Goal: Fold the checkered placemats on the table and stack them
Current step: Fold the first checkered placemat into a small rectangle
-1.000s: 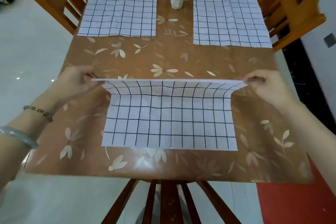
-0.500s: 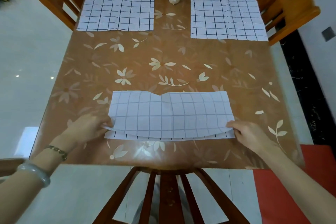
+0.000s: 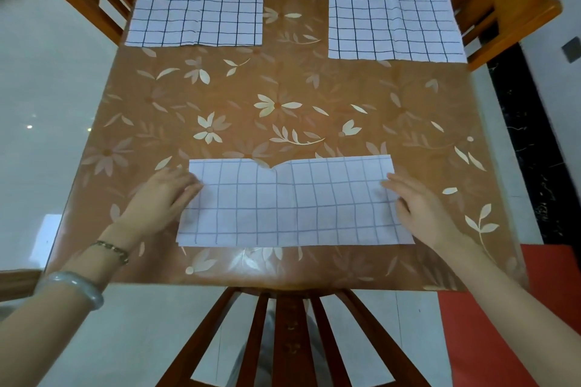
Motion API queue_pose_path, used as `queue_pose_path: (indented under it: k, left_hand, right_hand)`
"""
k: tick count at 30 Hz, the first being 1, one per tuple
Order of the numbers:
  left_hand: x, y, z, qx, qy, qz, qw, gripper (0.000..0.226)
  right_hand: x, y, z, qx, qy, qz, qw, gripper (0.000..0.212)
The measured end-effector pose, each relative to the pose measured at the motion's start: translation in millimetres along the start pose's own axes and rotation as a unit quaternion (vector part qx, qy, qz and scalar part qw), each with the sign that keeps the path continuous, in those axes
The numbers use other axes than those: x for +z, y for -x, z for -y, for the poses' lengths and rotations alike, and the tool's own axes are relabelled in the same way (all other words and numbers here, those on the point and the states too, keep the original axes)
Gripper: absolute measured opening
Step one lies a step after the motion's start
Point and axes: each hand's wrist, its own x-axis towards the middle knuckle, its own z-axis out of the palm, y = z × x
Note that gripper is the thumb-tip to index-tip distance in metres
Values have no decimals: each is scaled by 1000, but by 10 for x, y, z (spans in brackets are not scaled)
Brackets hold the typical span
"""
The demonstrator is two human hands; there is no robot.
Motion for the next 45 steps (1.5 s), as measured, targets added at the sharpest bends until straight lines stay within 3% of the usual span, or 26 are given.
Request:
queue_pose_path:
  k: [3,7,11,16,21,26,38,41,45]
  left_hand:
    - [140,-354,-56,-63,3,-53,997,26]
    - [287,-715,56,-101,3,-14,995,23]
    - [317,-874,244,-118,-31,30,992,21]
    - [367,-900,311,-77,-77,23,994,14]
    - [379,-867,419,-75,-100,17,992,12]
    - [386,-865,464,-69,-107,9,992,11]
    - [434,-850,475,-68,-133,-28,988,24]
    - [484,-783,322,-95,-143,-70,983,37]
    - [707,-659,-107,-59,-114,-84,988,59]
  right_hand:
    - [178,-441,146,20,-70,-23,997,30]
    - [317,-990,-40,129,-122,4,984,28]
    - [321,-1211,-260,150,-95,25,984,17]
    - [237,-1285,-279,118,-44,71,989,3]
    - [255,-1262,-264,86,48,82,992,15]
    - [288,-1193,-302,82,1,55,995,9]
    - [298,-1208,-426,85,43,77,992,7]
    - [273,-1157,-369,88,15,20,996,7]
    - [358,-1027,136,28,53,-156,986,18]
